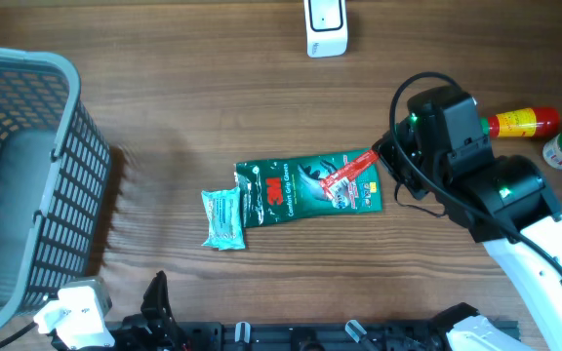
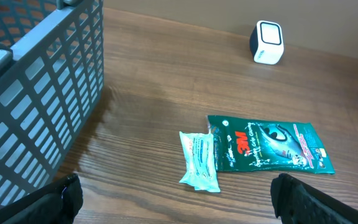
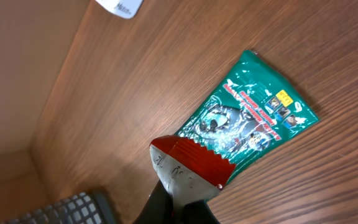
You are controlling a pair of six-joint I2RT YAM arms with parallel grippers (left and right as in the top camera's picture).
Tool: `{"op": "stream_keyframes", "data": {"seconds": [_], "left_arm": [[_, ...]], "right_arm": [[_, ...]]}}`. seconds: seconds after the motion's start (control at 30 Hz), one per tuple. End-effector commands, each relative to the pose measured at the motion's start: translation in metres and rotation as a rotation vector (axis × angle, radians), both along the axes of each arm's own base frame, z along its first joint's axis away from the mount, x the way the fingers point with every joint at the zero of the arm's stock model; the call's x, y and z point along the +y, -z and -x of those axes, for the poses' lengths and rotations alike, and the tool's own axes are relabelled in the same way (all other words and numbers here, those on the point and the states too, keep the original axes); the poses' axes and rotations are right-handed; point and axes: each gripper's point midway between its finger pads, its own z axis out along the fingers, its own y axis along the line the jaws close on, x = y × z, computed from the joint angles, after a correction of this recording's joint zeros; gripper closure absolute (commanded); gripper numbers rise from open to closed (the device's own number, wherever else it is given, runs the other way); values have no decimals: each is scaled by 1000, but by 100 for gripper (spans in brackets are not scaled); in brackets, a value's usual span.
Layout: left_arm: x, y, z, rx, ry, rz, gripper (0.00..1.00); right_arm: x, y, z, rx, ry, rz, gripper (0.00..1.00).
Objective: Scan the item barcode
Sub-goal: 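Carry the sauce packet up to the white device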
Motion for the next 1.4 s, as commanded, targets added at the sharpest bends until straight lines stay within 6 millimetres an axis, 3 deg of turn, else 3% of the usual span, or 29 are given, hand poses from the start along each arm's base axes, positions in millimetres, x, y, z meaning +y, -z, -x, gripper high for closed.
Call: {"op": "stream_keyframes", "data": {"seconds": [0.0,0.2,0.33,0.43,0.53,0.63,0.7,0.77,0.93,1.0,1.2,1.27,1.37], "left_arm": [[-1,0,0,-2,1,2,0],[-1,0,0,-2,1,2,0],[-1,0,0,-2,1,2,0],[-1,0,0,-2,1,2,0],[-1,0,0,-2,1,2,0],[-1,0,0,-2,1,2,0],[-1,0,0,-2,1,2,0],[-1,0,0,-2,1,2,0],[-1,0,0,-2,1,2,0],[-1,0,0,-2,2,2,0],[-1,0,0,-2,1,2,0],[-1,0,0,-2,1,2,0],[-1,0,0,-2,1,2,0]], "right_arm": [[-8,-13,-13,-90,-6,74,96],[-15,-76,-75,-511,-196,449,95],[-2,-84,-107,-618,-318,620,95],[33,-77,-126,-679,-411,525,96],[92,-84,-140,-901,-732,439,95],[128,-84,-134,-1128,-1060,349,96],[134,-84,-128,-1292,-1228,263,95],[124,-81,-132,-1424,-1317,160,96],[80,-53,-195,-1461,-1142,73,95],[74,-49,-212,-1507,-1054,123,95],[35,-51,-275,-1583,-603,346,96],[32,-55,-286,-1594,-549,368,95],[21,-63,-324,-1553,-333,422,95]]}}
